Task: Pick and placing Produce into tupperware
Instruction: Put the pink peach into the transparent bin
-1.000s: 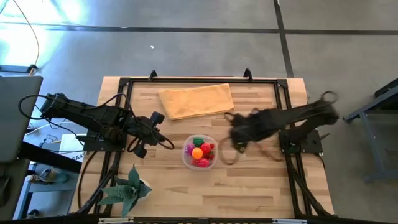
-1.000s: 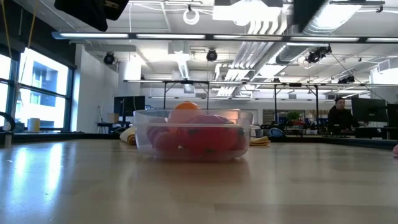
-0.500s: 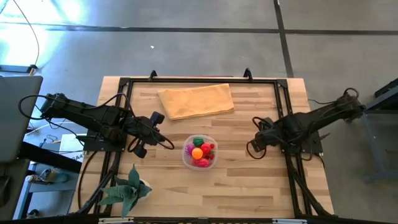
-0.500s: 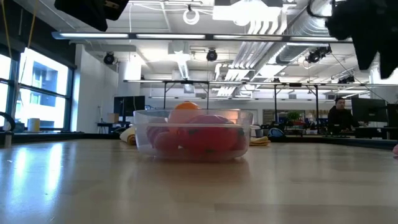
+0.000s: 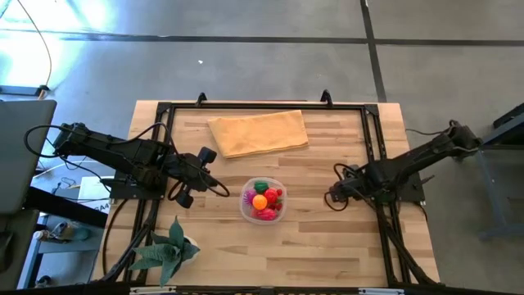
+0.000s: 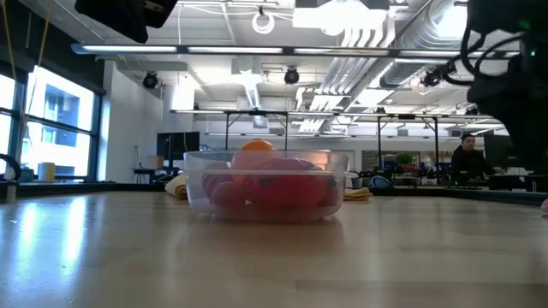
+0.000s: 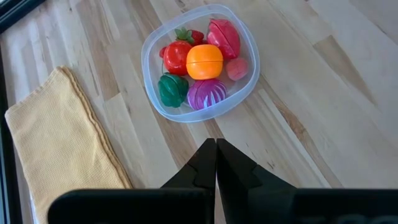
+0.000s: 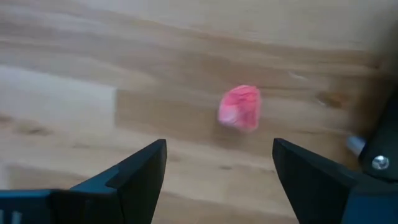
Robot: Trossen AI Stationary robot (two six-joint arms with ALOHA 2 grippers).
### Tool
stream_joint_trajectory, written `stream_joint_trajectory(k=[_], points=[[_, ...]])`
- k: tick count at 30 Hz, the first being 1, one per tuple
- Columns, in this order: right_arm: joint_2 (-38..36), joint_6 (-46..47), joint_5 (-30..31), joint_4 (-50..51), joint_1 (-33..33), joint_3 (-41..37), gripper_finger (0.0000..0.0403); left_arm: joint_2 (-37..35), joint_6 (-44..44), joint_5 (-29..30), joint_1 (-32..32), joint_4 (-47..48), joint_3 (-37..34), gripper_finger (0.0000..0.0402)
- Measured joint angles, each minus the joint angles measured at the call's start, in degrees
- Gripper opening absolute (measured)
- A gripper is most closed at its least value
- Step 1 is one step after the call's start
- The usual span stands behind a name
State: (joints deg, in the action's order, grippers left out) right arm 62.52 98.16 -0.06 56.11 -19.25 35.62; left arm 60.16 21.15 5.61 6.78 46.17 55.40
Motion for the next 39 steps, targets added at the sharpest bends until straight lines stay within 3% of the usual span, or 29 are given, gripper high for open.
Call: stream_joint_trajectory(k=[17, 25, 39], points=[[0.1, 5.1, 0.6, -11.5, 0.0, -11.0, 0.0284, 0.0, 0.0, 0.0, 0.0, 0.0, 0.0, 0.0003], [0.0, 5.5, 1.2, -12.5, 0.0, -11.9, 0.0283, 0.0, 0.0, 0.0, 0.0, 0.0, 0.0, 0.0003], [0.1, 5.5, 2.1, -11.3, 0.1, -12.1, 0.0224, 0.0, 0.0, 0.0, 0.0, 0.0, 0.0, 0.0003]])
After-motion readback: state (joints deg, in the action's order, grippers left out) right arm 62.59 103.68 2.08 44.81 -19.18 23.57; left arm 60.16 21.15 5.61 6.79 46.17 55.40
